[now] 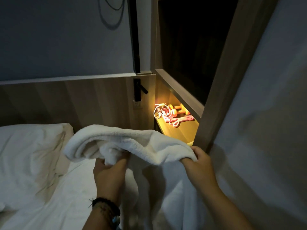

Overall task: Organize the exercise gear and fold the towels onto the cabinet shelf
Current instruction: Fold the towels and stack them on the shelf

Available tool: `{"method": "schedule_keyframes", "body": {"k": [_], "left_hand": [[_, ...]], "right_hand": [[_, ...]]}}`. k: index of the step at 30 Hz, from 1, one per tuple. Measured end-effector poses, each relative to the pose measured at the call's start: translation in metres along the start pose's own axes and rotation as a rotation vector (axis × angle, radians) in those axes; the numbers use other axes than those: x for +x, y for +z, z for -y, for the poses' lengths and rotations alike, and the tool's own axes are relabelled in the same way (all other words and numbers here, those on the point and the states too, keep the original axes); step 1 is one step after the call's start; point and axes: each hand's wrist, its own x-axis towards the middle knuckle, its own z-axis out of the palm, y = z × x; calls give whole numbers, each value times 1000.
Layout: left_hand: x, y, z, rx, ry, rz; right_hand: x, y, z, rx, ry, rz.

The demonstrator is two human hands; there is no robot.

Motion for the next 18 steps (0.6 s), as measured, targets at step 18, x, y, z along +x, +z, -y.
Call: {"method": "schedule_keyframes", "body": {"k": [18], "left_hand": [[203,104,-9,-225,-146,54]], "right_hand": [[178,114,24,47,96,622]]}}
